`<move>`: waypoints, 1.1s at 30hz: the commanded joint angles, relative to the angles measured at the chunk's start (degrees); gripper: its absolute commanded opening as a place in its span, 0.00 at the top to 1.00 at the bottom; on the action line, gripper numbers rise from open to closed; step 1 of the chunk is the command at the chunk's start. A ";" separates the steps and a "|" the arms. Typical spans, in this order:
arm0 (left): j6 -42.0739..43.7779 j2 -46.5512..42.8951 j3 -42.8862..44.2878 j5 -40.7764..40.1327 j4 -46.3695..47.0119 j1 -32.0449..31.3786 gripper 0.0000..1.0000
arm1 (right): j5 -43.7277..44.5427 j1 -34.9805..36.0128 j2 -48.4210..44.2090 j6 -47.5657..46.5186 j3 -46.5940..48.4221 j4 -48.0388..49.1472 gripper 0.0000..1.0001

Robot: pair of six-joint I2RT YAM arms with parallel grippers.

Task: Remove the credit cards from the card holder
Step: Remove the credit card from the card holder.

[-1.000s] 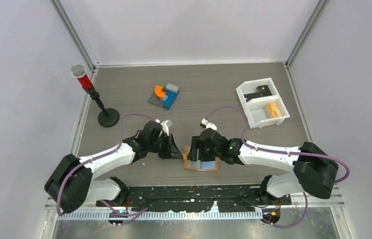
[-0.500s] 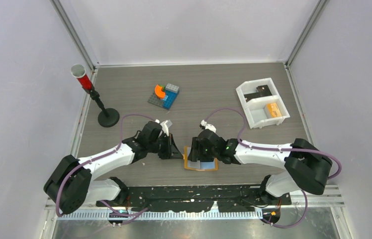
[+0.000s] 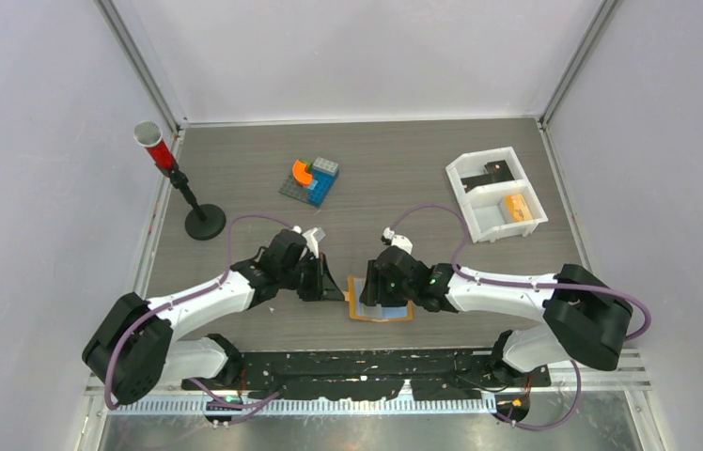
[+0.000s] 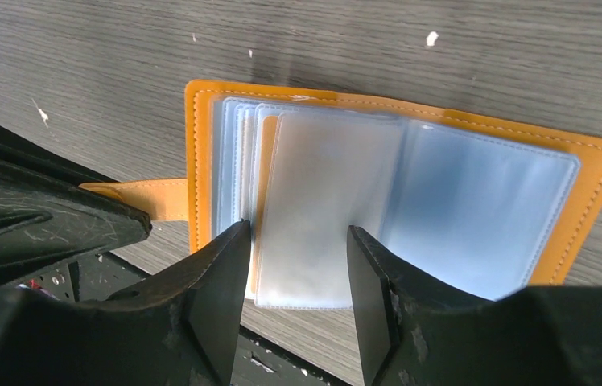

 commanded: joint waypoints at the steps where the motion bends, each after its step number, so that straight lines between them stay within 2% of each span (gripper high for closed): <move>1: 1.81 -1.57 0.71 -1.30 -0.67 -0.11 1.00 | 3.83 0.20 -2.19 0.67 -1.06 -2.78 0.46; 14: 5.03 -2.05 2.15 -4.11 -5.05 -0.18 1.00 | 7.84 0.15 -6.93 0.19 -1.31 -7.40 0.46; 23: 6.85 -1.91 3.16 -5.36 -7.35 -0.11 1.00 | 8.38 0.11 -7.32 -0.69 -1.23 -8.52 0.38; 33: 9.09 -1.49 5.20 -7.63 -10.67 -0.16 0.98 | 11.59 -0.20 -10.16 -1.74 -0.53 -13.80 0.37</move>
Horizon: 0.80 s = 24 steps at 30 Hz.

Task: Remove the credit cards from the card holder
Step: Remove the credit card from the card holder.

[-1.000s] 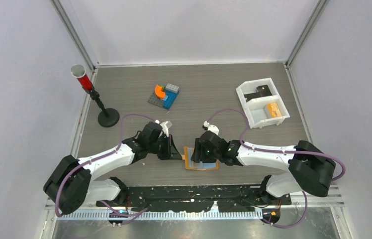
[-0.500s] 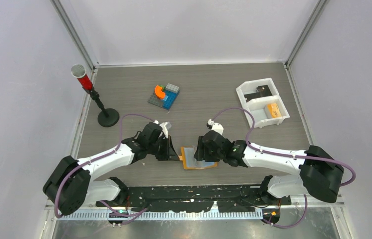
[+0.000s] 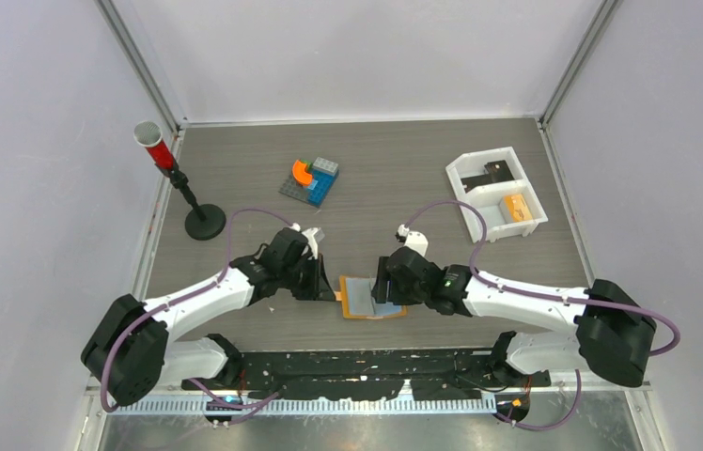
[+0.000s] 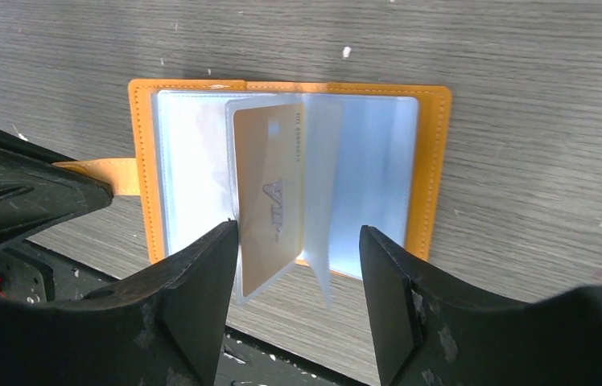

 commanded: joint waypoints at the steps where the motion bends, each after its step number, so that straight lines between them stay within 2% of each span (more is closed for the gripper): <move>1: 2.26 -0.84 2.55 -2.19 -2.18 -0.05 0.97 | 4.77 -0.35 -3.13 -1.34 0.24 -6.54 0.37; 5: 2.68 -0.65 3.58 -3.24 -3.83 -0.10 0.92 | 5.18 -0.93 -5.10 -1.57 -0.20 -7.92 0.39; 8: 2.53 -1.03 4.46 -5.43 -5.80 -0.09 0.83 | 5.13 -1.31 -6.56 -1.85 0.14 -9.38 0.40; 10: 2.10 -1.67 4.89 -6.67 -6.92 -0.05 0.73 | 4.74 -1.33 -7.77 -2.06 0.55 -9.54 0.42; 13: 1.33 -2.92 5.46 -6.80 -7.38 -0.08 0.66 | 2.60 -1.68 -8.97 -3.87 0.66 -7.68 0.46; 18: 0.39 -4.43 7.19 -4.59 -6.41 -0.73 0.63 | -6.69 -4.36 -7.27 -7.42 -1.40 1.24 0.57; 24: -2.79 -0.26 7.26 1.32 1.56 -3.20 0.66 | -13.50 -7.56 -4.51 -9.16 -2.58 8.89 0.63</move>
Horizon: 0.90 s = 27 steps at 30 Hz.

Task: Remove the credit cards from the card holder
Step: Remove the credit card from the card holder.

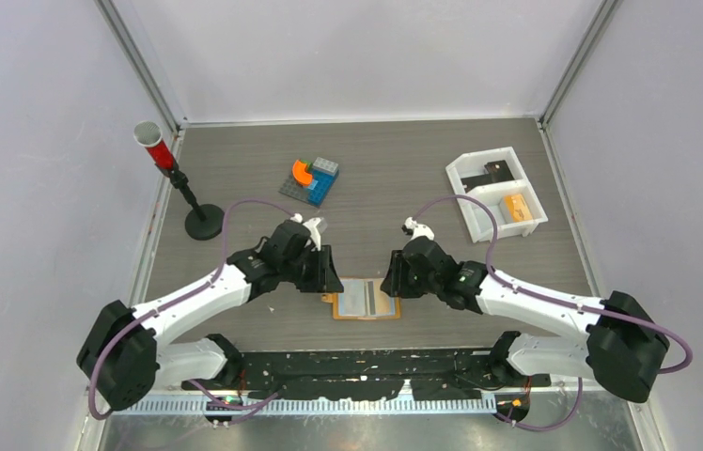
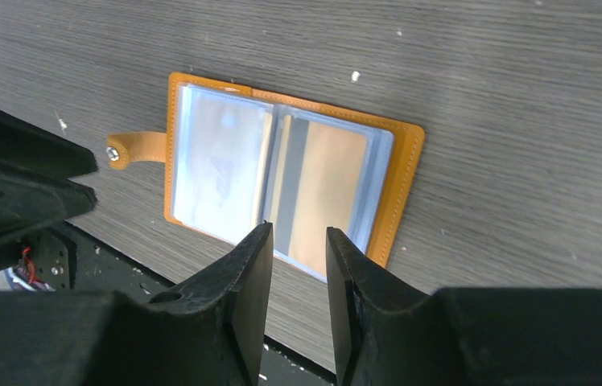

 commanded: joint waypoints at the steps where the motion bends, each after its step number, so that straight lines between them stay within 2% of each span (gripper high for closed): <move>1: -2.95 3.47 1.86 4.84 7.73 -1.78 0.66 | -7.20 -2.31 1.96 -2.49 -0.82 9.77 0.63; 4: -4.47 7.00 1.01 6.68 13.07 -2.04 0.68 | -9.83 -3.64 3.84 -2.73 -1.41 11.93 0.64; 7: -4.75 10.33 1.01 7.22 14.88 -2.05 0.70 | -8.80 -4.17 4.44 -3.04 -1.44 10.53 0.62; 13: -2.58 12.18 1.72 4.74 10.70 -2.05 0.72 | -7.96 -4.29 5.83 -2.41 -2.45 9.21 0.55; 21: 1.35 10.82 1.73 -1.31 3.92 -1.96 0.73 | -8.69 -4.29 10.26 -1.42 -3.18 11.54 0.54; 27: 2.17 11.28 -0.30 -2.02 4.24 -1.96 0.74 | -8.56 -4.28 10.69 -1.27 -2.84 11.48 0.55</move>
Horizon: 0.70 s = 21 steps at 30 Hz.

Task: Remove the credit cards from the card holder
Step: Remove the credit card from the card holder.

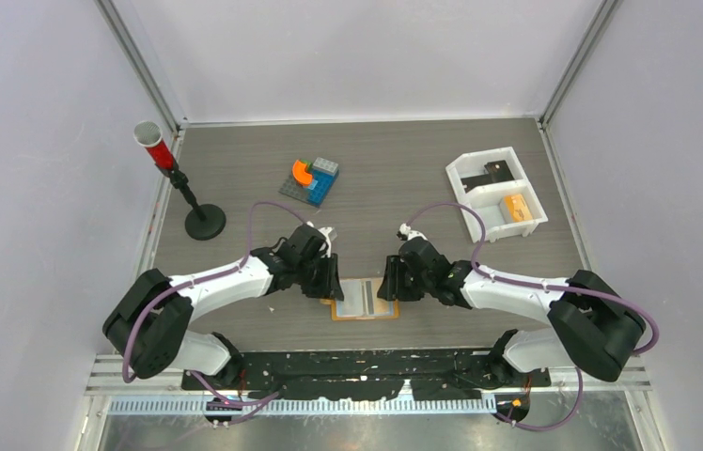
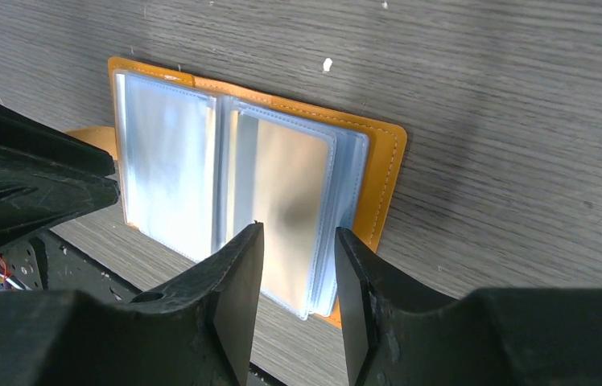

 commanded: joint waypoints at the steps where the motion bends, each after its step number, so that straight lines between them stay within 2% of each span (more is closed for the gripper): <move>1: 1.99 -0.91 -0.99 -1.65 0.52 -0.02 0.74 | -0.06 -0.09 0.29 0.55 0.57 1.44 0.55; 9: 1.55 0.27 -1.83 -0.27 2.72 -0.02 0.78 | -1.99 -0.01 -1.18 0.95 0.61 3.56 0.63; 21: 1.73 0.64 -2.67 0.07 3.63 -0.02 0.79 | -3.53 0.64 -1.57 1.86 1.79 4.06 0.63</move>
